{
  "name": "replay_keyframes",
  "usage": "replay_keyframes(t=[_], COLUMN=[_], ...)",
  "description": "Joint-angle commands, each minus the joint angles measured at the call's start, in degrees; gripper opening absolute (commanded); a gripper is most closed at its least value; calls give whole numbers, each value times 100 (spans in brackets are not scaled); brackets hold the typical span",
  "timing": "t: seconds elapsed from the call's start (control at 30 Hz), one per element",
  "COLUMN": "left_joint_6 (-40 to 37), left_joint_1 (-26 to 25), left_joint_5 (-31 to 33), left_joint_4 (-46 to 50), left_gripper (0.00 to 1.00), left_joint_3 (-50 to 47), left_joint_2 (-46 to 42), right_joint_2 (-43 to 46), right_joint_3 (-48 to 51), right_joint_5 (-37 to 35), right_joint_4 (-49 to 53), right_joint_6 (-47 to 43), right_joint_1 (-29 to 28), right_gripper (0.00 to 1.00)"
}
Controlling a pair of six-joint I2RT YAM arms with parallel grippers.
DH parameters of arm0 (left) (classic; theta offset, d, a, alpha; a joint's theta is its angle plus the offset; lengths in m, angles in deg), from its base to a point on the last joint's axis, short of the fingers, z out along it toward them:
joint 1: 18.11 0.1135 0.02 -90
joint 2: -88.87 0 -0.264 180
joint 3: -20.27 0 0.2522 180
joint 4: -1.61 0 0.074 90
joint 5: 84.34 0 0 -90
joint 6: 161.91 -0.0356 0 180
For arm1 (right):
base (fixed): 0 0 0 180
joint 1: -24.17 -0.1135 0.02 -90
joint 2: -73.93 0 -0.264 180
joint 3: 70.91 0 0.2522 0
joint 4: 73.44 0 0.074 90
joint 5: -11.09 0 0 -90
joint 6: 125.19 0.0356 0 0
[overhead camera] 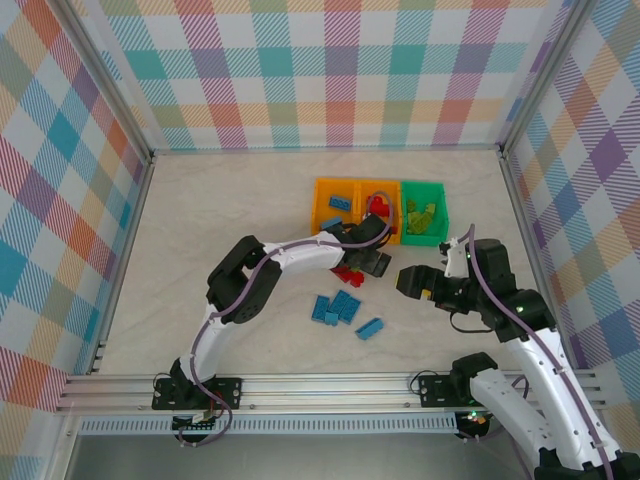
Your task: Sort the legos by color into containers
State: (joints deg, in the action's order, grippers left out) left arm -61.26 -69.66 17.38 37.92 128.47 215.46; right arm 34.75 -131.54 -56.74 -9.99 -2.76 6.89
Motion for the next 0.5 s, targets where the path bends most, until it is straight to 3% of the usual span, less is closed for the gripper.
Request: replay_keyframes(t=[0.0, 0.1, 0.47], left_joint_6=[-99, -91, 29], left_joint_1=[56, 49, -78], left_joint_5=[142, 32, -353], left_joint_4=[92, 71, -147], left_gripper=[91, 86, 53], left_joint_3=[-54, -145, -422], left_joint_2=[77, 74, -96], right_joint_2=[16, -11, 93], right_joint_3=[84, 100, 135], right_joint_5=[134, 129, 85], right_joint_4=[-116, -174, -175], right_joint_6=[79, 105, 209], right_joint_1=[-1, 2, -2], right_gripper=[91, 91, 92])
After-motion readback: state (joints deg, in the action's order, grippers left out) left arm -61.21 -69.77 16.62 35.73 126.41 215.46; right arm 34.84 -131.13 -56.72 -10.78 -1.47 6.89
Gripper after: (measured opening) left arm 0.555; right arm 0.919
